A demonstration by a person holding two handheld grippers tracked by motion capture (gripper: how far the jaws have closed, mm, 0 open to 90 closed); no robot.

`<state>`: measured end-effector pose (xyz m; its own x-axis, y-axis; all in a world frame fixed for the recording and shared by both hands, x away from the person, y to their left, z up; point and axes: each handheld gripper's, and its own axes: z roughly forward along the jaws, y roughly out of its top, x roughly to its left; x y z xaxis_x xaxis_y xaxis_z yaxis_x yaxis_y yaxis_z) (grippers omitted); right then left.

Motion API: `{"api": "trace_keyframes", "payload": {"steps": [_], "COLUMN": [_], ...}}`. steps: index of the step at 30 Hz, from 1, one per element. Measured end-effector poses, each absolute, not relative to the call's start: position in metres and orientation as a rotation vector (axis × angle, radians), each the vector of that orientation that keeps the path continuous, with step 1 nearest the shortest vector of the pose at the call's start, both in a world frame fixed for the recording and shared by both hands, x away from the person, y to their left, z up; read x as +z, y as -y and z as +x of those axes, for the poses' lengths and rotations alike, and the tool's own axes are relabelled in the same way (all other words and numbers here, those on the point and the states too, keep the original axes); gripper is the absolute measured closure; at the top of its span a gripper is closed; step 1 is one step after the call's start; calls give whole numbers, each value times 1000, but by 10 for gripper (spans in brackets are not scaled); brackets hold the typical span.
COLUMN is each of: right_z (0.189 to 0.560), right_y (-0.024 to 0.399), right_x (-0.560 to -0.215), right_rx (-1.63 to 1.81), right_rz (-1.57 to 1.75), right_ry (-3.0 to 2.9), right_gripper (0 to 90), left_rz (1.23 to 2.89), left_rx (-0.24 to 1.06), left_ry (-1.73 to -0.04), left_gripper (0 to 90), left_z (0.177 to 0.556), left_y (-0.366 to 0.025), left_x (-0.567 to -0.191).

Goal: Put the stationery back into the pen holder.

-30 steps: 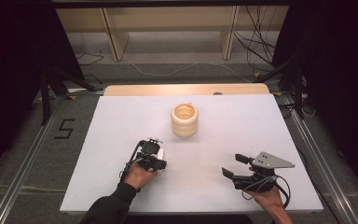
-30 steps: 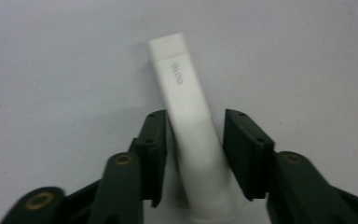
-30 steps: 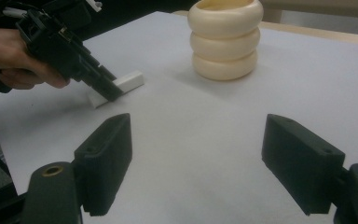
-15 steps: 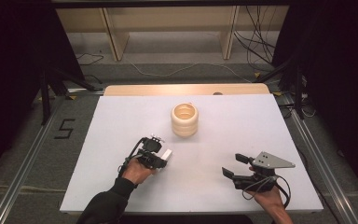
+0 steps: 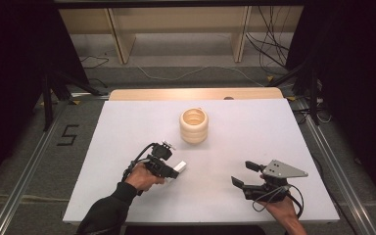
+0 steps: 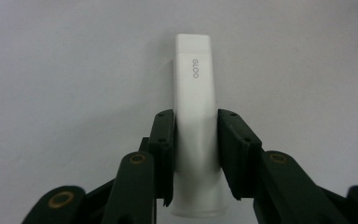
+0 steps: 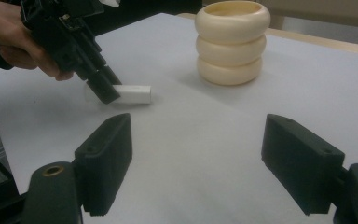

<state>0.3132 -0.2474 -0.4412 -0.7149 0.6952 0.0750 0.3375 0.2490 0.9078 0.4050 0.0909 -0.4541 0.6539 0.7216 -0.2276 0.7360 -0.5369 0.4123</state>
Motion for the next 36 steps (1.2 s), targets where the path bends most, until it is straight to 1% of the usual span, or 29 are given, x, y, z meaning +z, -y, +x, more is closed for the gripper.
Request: {"api": "trace_keyframes", "payload": {"steps": [9, 25, 34, 36], "right_z": [307, 292, 285, 284], "right_y": [235, 196, 171, 168], "right_x": [-436, -437, -444, -446], "right_rx": [1412, 1247, 1092, 1066], "right_rz": [824, 561, 398, 353], "right_ry": [-2210, -2246, -2264, -2261], "right_gripper": [250, 245, 250, 256], "left_rz": [2413, 2460, 2482, 2514], "left_rx": [-177, -256, -298, -306], "left_ry": [-1025, -894, -833, -785], "left_gripper": [677, 677, 677, 677], "left_z": [400, 388, 384, 384], "left_y": [-80, -59, -51, -51], "left_x": [-441, -431, -425, -424]}}
